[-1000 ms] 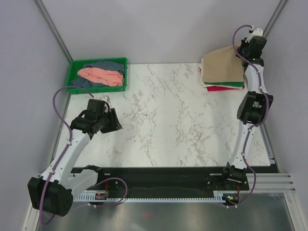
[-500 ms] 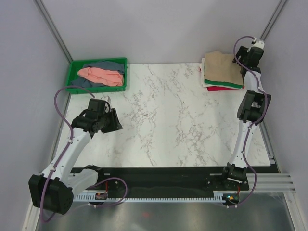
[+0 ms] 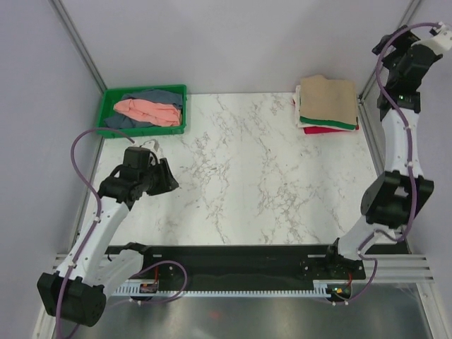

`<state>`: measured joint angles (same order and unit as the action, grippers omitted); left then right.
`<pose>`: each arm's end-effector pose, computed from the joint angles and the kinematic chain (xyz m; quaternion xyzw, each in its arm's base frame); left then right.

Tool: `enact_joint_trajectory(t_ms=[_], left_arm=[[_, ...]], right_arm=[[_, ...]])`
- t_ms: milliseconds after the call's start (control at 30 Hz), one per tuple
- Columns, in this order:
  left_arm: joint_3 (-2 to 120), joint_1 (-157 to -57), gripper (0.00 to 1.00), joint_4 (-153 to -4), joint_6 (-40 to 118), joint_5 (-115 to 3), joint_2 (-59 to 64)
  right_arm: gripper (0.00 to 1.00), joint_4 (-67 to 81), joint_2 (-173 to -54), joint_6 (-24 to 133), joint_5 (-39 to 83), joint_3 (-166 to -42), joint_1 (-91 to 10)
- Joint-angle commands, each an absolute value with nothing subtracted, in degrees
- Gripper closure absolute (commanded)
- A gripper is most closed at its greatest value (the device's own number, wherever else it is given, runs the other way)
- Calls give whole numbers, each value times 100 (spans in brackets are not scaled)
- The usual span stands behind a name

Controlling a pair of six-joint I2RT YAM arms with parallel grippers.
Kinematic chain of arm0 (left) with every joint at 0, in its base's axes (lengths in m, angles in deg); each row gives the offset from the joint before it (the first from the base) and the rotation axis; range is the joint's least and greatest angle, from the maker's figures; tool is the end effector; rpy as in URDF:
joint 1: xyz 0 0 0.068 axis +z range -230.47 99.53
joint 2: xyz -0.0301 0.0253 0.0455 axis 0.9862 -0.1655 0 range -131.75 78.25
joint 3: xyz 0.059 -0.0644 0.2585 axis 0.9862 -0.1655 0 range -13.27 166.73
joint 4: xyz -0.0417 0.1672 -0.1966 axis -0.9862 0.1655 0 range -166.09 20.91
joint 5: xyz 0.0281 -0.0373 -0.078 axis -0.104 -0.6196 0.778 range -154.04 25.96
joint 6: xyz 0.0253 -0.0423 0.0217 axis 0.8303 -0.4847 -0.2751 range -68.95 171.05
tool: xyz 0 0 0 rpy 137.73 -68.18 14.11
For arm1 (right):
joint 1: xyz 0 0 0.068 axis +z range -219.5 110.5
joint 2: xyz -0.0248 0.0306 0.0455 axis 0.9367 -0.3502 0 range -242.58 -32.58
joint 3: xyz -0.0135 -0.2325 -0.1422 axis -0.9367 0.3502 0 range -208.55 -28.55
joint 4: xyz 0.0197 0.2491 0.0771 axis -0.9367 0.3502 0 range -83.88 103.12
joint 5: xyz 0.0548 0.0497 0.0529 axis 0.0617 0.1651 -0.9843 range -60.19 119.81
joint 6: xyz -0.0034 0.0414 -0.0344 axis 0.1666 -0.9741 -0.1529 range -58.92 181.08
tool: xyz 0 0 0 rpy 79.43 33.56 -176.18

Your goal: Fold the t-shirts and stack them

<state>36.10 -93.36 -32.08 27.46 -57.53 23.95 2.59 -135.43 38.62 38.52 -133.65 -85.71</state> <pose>0.1813 -0.0457 0.2843 -0.0674 0.9328 -0.1599 0.3159 0.4113 -0.1252 0.4516 0.2745 0.6123 -0.0105 0.7414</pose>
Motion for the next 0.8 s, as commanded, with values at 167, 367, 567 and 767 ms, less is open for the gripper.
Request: enact_joint_trajectory(t_ms=[167,367,567,767], left_arm=[[3639,-9322,49,-3461,2855,-5419,2824],[3622,-9322,48,-3478,2846,-5481,2850],[3613,-9322,48,-3478,2855,-5481,2859],[3604,-9322,47,-3470,2838,-5542,2859]], right_arm=[[2,-57,-11443,2924,3112,-9715,-6264],[2,304,-11169,3392,3437,-8562,-3826],[2,-142,-10581,3182,3667,-7025,-2479],[2,-311,-10071,2610,3649,-5968,-2187]])
